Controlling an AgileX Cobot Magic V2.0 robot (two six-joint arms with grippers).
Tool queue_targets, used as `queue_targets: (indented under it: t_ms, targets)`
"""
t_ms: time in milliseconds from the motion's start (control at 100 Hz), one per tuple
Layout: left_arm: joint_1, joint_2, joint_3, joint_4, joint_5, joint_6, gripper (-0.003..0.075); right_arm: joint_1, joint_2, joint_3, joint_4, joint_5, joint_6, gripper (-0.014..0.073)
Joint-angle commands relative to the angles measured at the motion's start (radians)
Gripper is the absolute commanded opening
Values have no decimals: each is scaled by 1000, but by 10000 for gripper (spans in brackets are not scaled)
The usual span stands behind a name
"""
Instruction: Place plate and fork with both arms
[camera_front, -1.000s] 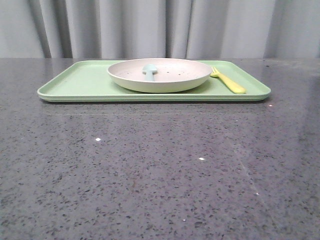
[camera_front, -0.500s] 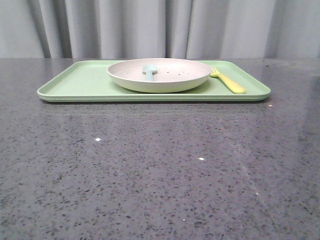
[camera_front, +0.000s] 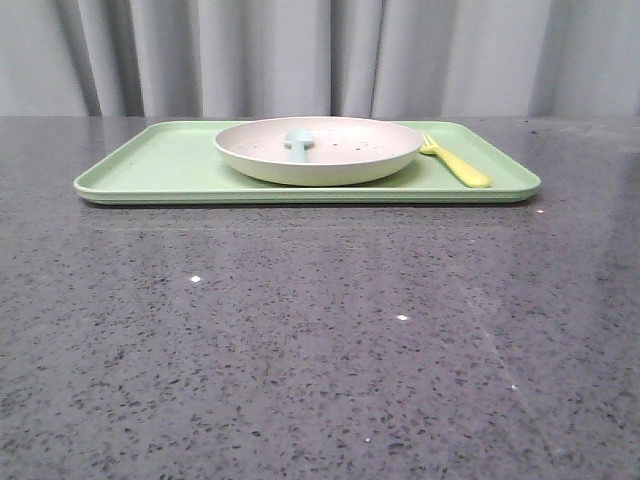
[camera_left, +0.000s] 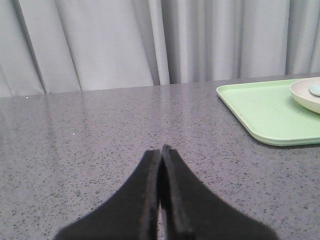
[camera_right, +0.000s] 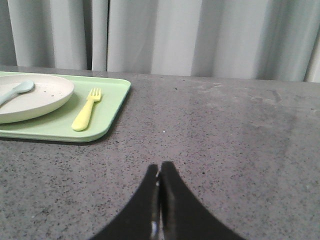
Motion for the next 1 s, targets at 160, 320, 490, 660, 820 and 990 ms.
queue_targets:
  t_ms: [160,320,490,660,820,990]
  targets:
    - [-3,-30,15,0,-85,-12,-20,-8,-24,54,4,-183,-17,-120]
    - [-3,-30,15,0,-85,-12,-20,-8,-24,53,-41,-174,-17,-120]
    - [-3,-30,15,0,-85,-12,-20,-8,-24,53,-57,-174,-17,-120]
    - [-3,-30,15,0,-85,-12,-20,-8,-24,53,-55,-174,-17,-120]
    - [-3,-30,15,0,-85,-12,-20,-8,-24,53,-55,-174,-17,-120]
    - [-3,-30,15,0,-85,-12,-20,-8,-24,53,-55,-174,-17,-120]
